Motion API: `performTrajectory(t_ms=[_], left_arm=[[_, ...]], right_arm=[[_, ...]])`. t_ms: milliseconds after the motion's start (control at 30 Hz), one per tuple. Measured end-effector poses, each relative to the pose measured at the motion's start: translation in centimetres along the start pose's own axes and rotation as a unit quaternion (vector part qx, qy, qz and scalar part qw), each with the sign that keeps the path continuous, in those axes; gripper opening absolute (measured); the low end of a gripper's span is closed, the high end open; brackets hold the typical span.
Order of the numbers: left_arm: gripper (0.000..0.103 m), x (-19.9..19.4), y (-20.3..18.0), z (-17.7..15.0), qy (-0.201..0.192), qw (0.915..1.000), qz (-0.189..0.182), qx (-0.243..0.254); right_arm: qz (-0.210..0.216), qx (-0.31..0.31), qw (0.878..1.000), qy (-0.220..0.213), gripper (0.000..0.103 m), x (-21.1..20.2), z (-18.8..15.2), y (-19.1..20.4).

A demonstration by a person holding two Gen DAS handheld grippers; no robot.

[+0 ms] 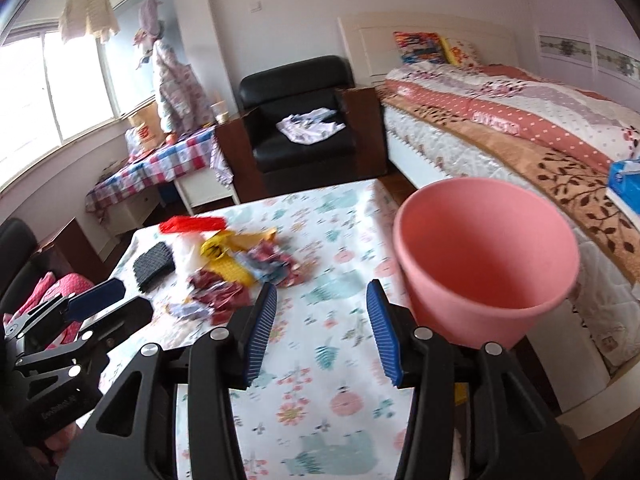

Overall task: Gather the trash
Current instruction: 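Move both open tools back over the trash on the table, then grasp the clear plastic wrap with the left tool while the right tool grasps the maroon crumpled cloth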

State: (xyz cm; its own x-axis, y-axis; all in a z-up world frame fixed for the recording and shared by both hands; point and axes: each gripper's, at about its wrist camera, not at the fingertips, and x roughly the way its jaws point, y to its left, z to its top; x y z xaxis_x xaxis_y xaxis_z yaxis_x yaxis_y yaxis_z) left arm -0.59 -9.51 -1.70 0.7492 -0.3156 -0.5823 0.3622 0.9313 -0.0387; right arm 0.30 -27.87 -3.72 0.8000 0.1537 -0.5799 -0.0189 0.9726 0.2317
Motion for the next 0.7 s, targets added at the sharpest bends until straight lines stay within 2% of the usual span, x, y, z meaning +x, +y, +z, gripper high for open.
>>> performTrajectory(t_ms=[167,300,433,700], left_arm=[[0.058,-0.2,2.8,-2.2,0.028,0.9996,0.005,0.001],[0.058,0.9,4.3,-4.0,0.069,0.9975,-0.008,-0.014],[0.058,2.1,4.1,-4.1,0.087,0.9951,-0.038,-0.029],[0.056,4.4,2.7,-3.7,0.099,0.9947,-0.025,-0.009]], right_arm=[[0.022,-0.009,1.000,0.020,0.048,1.1,-0.9,1.5],[0.034,-0.021,0.999,0.034,0.048,1.5,-1.4,2.5],[0.039,-0.027,0.998,0.042,0.048,2.0,-1.5,3.0],[0.041,-0.021,0.998,0.053,0.048,2.9,-1.3,2.7]])
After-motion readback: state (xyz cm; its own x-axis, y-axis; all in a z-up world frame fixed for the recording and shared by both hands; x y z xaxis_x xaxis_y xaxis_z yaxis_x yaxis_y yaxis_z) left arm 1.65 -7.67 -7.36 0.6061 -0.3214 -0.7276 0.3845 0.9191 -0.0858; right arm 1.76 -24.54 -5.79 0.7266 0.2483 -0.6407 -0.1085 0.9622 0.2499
